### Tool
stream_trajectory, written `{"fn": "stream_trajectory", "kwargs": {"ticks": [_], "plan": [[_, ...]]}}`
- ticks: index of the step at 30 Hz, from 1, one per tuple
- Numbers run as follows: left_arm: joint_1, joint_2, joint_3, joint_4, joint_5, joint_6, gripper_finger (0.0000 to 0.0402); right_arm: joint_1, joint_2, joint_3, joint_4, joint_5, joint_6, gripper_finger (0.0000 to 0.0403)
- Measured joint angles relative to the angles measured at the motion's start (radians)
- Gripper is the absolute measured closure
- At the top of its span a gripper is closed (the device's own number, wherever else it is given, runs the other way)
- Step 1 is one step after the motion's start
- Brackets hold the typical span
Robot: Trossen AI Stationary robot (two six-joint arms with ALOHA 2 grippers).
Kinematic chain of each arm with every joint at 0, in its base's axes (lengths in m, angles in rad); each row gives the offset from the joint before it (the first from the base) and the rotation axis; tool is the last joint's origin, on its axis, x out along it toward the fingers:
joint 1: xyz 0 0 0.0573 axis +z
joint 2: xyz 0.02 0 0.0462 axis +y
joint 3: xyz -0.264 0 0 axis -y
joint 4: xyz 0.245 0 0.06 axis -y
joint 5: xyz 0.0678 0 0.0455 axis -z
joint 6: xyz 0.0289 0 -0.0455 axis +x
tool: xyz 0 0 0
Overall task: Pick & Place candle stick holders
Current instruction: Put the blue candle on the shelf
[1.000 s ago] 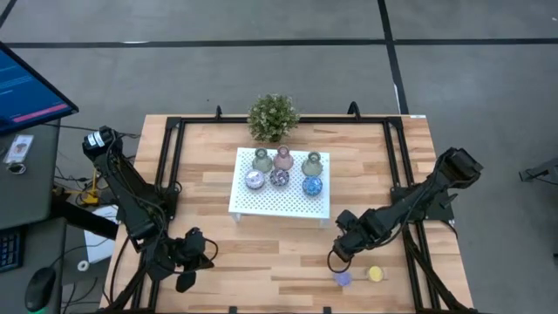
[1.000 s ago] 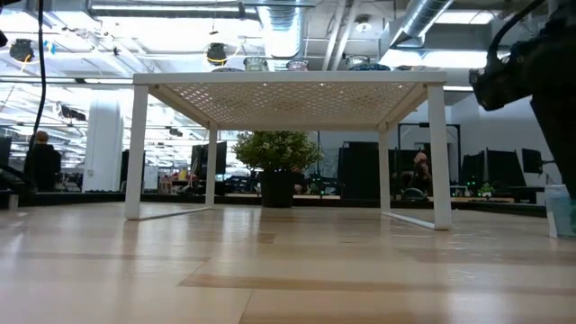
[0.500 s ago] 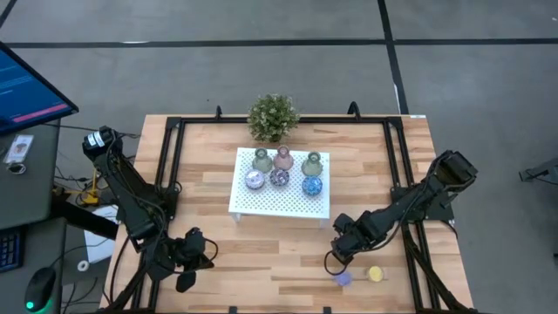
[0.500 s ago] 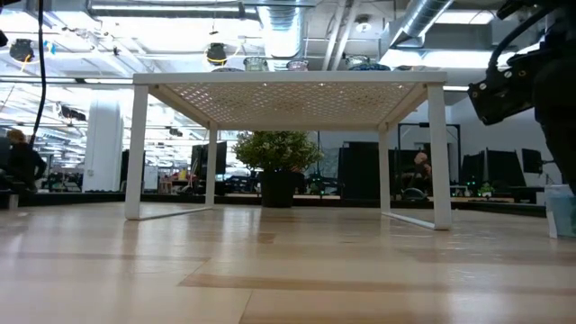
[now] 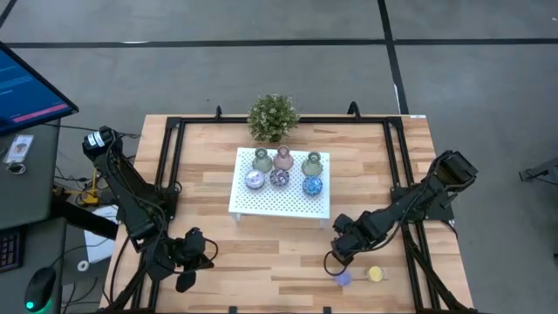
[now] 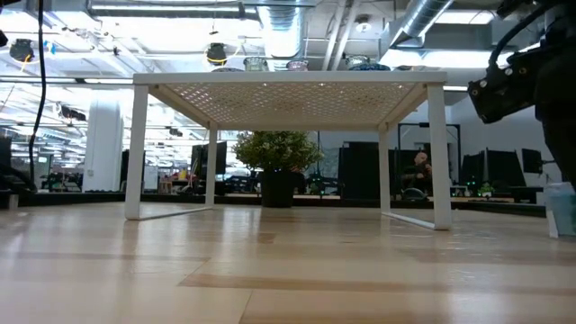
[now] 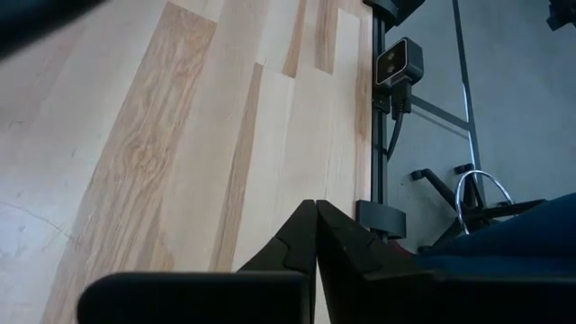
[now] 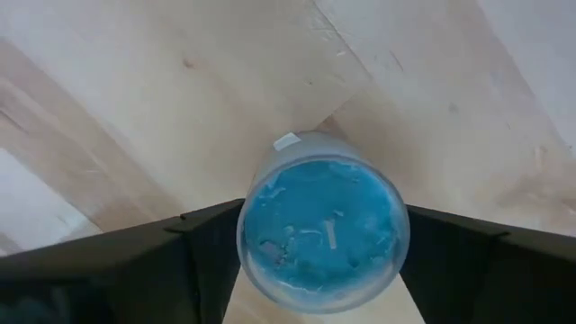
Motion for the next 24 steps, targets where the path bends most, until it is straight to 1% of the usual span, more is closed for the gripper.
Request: {"fn": "stream_trajectory", "kwargs": {"ticks": [3,7,12,17,20,24], "plan": [[0.0,0.0,0.0,0.0,0.0,0.0,0.0396,0.002,0.0,0.019,-0.005,-0.002,-0.016,0.0159],[0.0,0.0,0.0,0.0,0.0,0.0,0.0393,0.003,0.0,0.053,-0.046,-0.018,-0.046,0.0183],[0.0,0.0,0.0,0.0,0.0,0.0,0.0397,0.003,0.0,0.155,-0.133,-0.055,-0.116,0.0185],[0.0,0.0,0.0,0.0,0.0,0.0,0.0395,0.003,0.0,0.352,-0.257,-0.059,-0.205,0.0163],[0.0,0.0,0.0,0.0,0.0,0.0,0.0393,-0.003,0.0,0.49,-0.286,-0.053,-0.26,0.0169],[0.0,0.0,0.0,0.0,-0.001,0.0,0.0395,-0.029,-0.001,0.66,-0.281,-0.032,-0.344,0.0184]]}}
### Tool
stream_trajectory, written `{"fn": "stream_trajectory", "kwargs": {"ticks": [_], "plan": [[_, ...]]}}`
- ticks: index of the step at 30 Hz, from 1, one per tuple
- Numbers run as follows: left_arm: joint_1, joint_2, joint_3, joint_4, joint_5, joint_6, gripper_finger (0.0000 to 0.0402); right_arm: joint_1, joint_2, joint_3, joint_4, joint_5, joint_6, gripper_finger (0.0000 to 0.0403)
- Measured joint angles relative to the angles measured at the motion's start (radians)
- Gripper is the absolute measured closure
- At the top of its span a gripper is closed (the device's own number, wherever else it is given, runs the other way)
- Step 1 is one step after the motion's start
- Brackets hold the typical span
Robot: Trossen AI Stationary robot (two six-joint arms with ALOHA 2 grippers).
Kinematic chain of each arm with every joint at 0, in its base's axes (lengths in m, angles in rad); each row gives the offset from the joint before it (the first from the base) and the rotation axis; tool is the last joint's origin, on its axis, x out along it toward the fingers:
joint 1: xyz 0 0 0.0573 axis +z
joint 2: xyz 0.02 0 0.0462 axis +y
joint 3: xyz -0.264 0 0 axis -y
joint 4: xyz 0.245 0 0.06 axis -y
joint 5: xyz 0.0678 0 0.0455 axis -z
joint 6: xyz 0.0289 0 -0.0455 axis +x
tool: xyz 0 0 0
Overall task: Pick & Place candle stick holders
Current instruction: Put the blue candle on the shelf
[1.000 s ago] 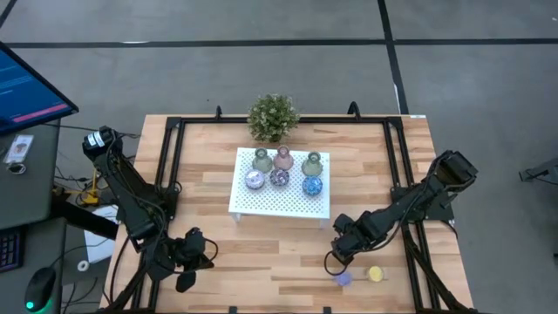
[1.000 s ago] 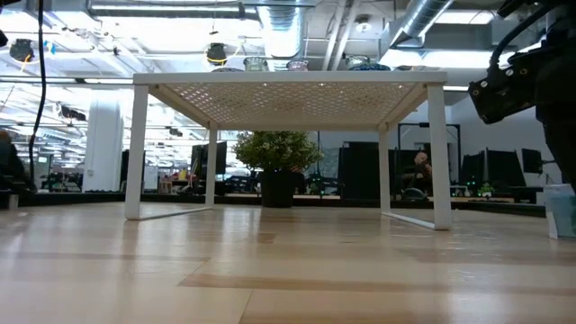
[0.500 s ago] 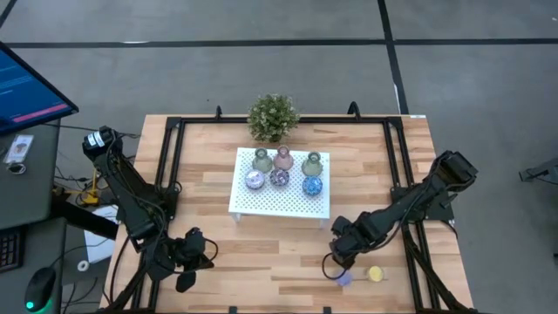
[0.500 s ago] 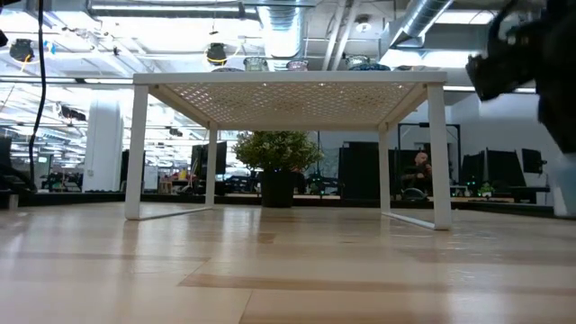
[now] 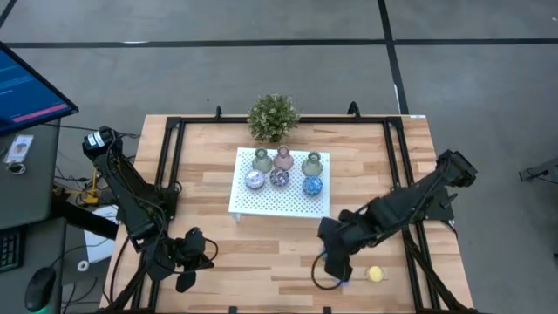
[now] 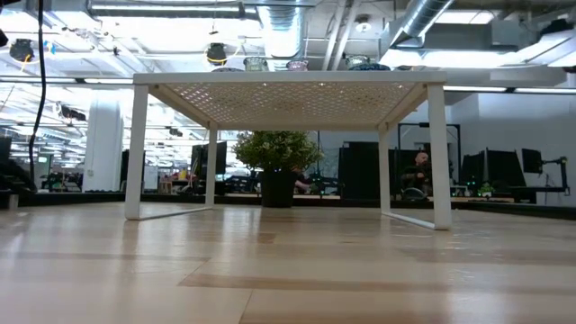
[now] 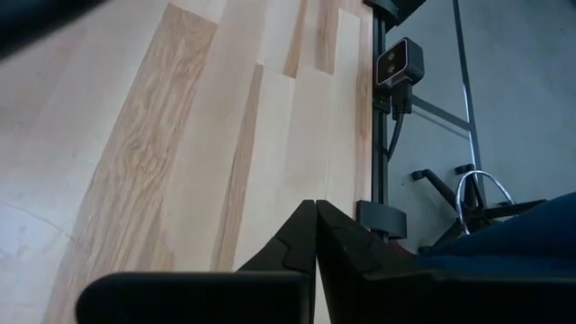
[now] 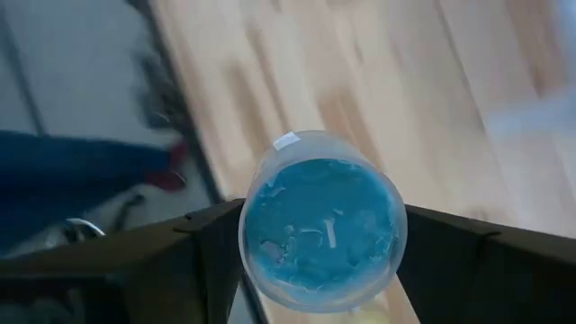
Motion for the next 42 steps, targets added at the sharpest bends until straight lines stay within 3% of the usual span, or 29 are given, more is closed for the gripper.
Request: {"fn": "stream_trajectory", "kwargs": {"ticks": [5,10,23,34,42], "plan": [[0.0,0.0,0.0,0.0,-0.017,0.0,0.0396,-0.066,-0.001,0.144,0.028,0.082,-0.115,0.0175],[0.0,0.0,0.0,0.003,-0.036,0.0,0.0393,-0.158,0.007,0.204,0.042,0.119,-0.217,0.0171],[0.002,0.0,0.0,0.014,-0.039,-0.003,0.0395,-0.315,0.158,0.219,0.281,0.034,-0.371,0.0174],[0.002,0.0,0.0,0.023,-0.056,-0.004,0.0396,-0.371,0.403,0.501,0.192,0.04,-0.471,0.0173],[0.002,0.0,0.0,0.03,-0.056,-0.002,0.0393,-0.396,0.502,0.628,0.07,0.045,-0.484,0.0173]]}}
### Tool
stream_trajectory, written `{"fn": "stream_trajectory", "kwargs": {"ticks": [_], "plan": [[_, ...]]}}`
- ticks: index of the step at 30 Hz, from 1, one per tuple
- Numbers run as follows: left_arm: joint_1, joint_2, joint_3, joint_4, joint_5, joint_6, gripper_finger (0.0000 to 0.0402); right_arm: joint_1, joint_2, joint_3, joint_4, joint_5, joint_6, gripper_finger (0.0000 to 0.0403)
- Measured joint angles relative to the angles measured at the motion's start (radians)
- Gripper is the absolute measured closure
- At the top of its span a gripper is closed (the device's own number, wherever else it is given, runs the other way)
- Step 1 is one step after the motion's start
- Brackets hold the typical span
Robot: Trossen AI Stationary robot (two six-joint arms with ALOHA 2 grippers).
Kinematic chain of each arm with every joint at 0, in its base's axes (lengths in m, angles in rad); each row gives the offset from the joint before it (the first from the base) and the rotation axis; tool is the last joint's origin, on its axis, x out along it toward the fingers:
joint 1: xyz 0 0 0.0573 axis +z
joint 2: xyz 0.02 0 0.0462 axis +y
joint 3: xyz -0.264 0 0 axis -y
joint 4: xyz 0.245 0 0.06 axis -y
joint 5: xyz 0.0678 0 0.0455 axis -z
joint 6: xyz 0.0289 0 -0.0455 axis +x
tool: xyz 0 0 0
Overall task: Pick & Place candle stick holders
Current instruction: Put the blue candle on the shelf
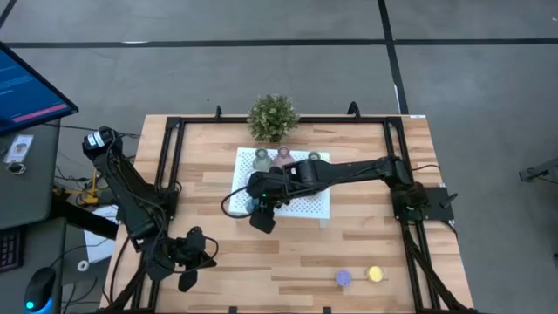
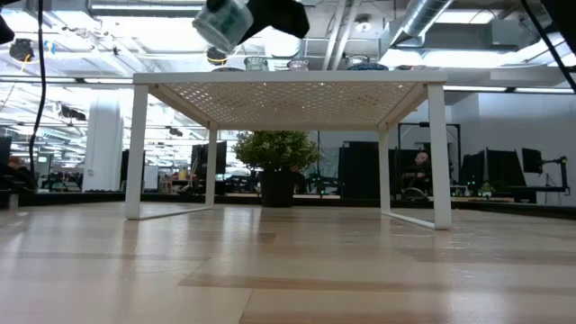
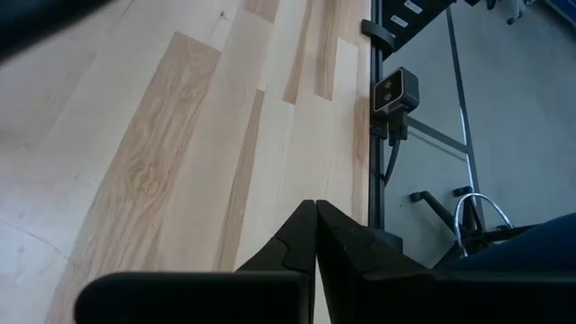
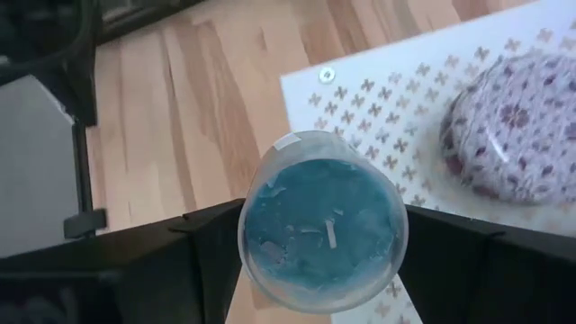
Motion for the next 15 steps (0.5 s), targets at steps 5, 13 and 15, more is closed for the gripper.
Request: {"fn": "stream_trajectory", "kwargs": {"ticks": [5,13,15], "plan": [[-0.001,0.0,0.0,0.001,0.0,0.001,0.0397,0.0,0.028,0.018,-0.01,0.001,-0.007,0.0173],[0.0,0.0,0.0,0.001,0.0,0.002,0.0393,0.009,0.028,0.018,-0.052,0.073,0.009,0.0172],[-0.001,0.0,0.0,0.001,0.0,0.002,0.0394,0.008,0.025,0.018,-0.052,0.075,0.013,0.0171]]}}
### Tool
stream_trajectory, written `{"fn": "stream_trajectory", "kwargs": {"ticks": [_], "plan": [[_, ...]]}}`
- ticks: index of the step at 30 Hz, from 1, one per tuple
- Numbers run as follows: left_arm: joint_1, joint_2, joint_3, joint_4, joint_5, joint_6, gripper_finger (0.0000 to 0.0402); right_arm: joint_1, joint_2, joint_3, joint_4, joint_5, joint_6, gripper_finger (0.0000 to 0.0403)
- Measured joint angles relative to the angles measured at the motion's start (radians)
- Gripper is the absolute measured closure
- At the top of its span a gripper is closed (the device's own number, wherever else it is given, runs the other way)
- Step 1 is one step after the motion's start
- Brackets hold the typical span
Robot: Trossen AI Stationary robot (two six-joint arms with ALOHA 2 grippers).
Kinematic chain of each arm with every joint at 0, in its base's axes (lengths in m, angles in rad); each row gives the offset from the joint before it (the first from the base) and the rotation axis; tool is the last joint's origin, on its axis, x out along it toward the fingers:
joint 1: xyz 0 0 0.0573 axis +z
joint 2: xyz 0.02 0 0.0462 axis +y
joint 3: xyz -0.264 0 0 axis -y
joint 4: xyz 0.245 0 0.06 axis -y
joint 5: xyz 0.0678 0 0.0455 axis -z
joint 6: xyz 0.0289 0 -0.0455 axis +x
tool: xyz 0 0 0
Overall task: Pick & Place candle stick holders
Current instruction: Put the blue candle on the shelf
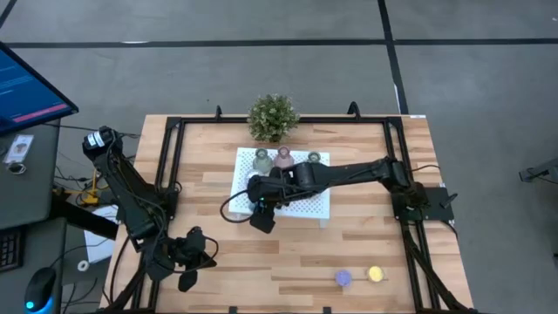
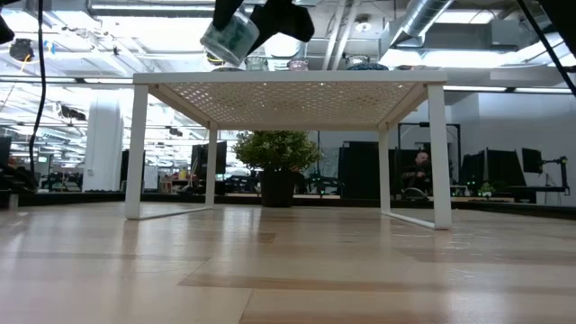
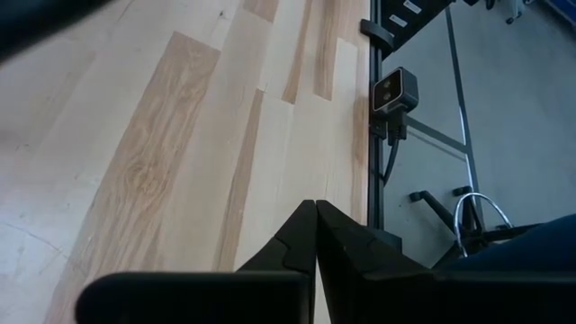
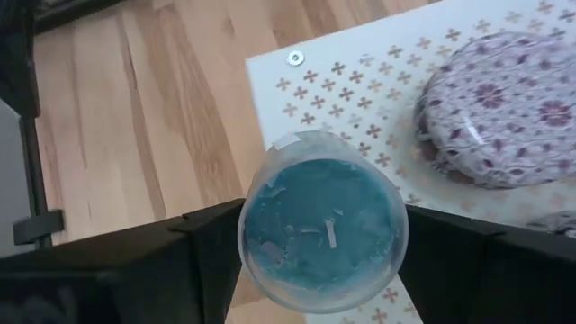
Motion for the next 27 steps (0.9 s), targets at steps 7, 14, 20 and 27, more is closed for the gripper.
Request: {"fn": "stream_trajectory", "kwargs": {"ticks": [7,14,20,27], "plan": [[0.0,0.0,0.0,0.0,0.0,0.0,0.0394,0.002,0.0,0.0,-0.002,0.001,0.006,0.0168],[0.0,0.0,0.0,0.002,0.0,0.0,0.0396,0.0,0.0,0.0,-0.002,0.035,0.006,0.0168],[0.0,0.0,0.0,0.003,0.0,0.0,0.0394,0.001,0.0,0.0,-0.002,0.072,0.006,0.0168],[0.0,0.0,0.0,0.003,0.0,0.0,0.0394,0.0,0.0,0.0,-0.002,0.08,-0.002,0.0167]]}}
